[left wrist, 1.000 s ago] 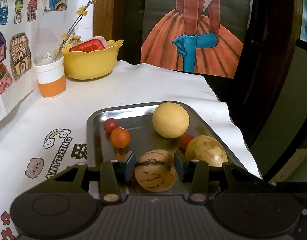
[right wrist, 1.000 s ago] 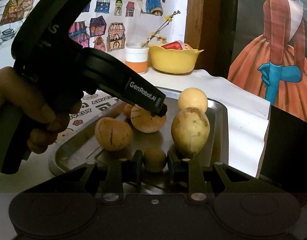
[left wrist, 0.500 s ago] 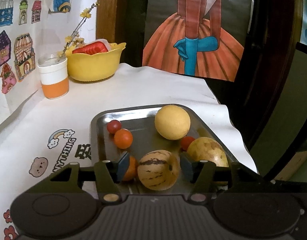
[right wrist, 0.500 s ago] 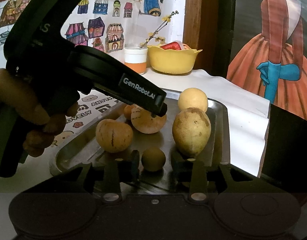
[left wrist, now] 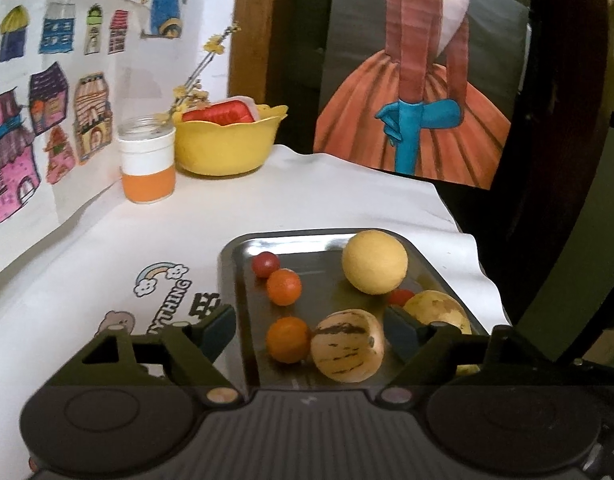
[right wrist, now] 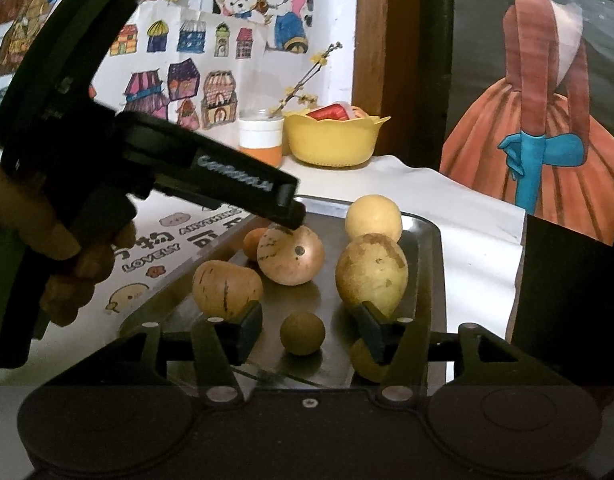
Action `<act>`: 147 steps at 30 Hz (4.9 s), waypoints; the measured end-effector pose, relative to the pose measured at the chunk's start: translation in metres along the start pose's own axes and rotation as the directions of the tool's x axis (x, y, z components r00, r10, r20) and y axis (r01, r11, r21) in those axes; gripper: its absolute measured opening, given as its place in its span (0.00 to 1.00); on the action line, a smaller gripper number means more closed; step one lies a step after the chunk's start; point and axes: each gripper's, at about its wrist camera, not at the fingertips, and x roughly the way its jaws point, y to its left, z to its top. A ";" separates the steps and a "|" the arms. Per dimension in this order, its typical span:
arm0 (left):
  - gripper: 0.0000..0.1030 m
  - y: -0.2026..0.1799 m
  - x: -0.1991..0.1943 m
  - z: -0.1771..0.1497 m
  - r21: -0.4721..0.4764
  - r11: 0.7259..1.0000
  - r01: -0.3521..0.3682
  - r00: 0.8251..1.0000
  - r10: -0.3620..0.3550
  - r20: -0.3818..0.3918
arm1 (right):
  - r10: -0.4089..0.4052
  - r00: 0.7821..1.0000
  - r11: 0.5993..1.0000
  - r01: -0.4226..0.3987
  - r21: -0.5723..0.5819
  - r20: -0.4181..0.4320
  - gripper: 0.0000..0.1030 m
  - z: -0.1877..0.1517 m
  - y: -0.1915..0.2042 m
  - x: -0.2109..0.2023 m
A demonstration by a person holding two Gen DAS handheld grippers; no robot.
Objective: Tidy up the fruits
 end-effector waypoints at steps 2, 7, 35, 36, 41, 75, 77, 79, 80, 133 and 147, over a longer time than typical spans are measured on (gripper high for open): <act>0.86 0.003 -0.003 -0.002 -0.019 1.000 -0.004 1.000 0.004 -0.001 | -0.002 1.000 1.000 0.002 0.009 0.005 0.61 0.000 0.000 -0.002; 0.94 0.010 -0.014 -0.006 -0.061 0.998 -0.018 1.000 0.019 0.011 | -0.006 1.000 1.000 0.005 0.027 0.018 0.71 0.001 0.001 -0.009; 0.99 0.033 -0.087 -0.038 -0.137 0.984 -0.116 0.987 0.130 0.094 | -0.051 0.991 0.986 0.030 0.164 0.125 0.99 0.004 0.019 -0.073; 1.00 0.034 -0.090 -0.038 -0.138 0.983 -0.118 0.986 0.132 0.097 | -0.051 0.990 0.986 0.030 0.162 0.128 0.99 0.005 0.021 -0.074; 1.00 0.038 -0.101 -0.038 -0.137 0.982 -0.130 0.983 0.145 0.111 | -0.051 0.988 0.987 0.027 0.160 0.146 0.99 0.010 0.026 -0.082; 1.00 0.074 -0.150 -0.082 -0.189 0.963 -0.191 0.971 0.213 0.106 | -0.055 0.980 0.986 0.024 0.162 0.190 0.99 0.001 0.072 -0.112; 1.00 0.075 -0.152 -0.084 -0.188 0.963 -0.195 0.970 0.218 0.110 | -0.059 0.979 0.986 0.027 0.162 0.195 0.99 0.000 0.075 -0.114; 1.00 0.076 -0.155 -0.086 -0.185 0.962 -0.200 0.968 0.223 0.113 | -0.064 0.978 0.987 0.033 0.159 0.199 0.99 0.000 0.078 -0.115; 1.00 0.077 -0.157 -0.087 -0.183 0.962 -0.201 0.968 0.224 0.114 | -0.071 0.977 0.987 0.040 0.156 0.202 0.99 -0.001 0.079 -0.116; 1.00 0.093 -0.216 -0.163 -0.131 0.960 -0.248 0.938 0.272 0.213 | -0.254 0.932 0.961 0.213 0.179 0.257 0.99 -0.065 0.138 -0.144; 1.00 0.089 -0.219 -0.180 -0.132 0.965 -0.225 0.937 0.251 0.243 | -0.302 0.918 0.948 0.260 0.185 0.256 0.99 -0.083 0.136 -0.143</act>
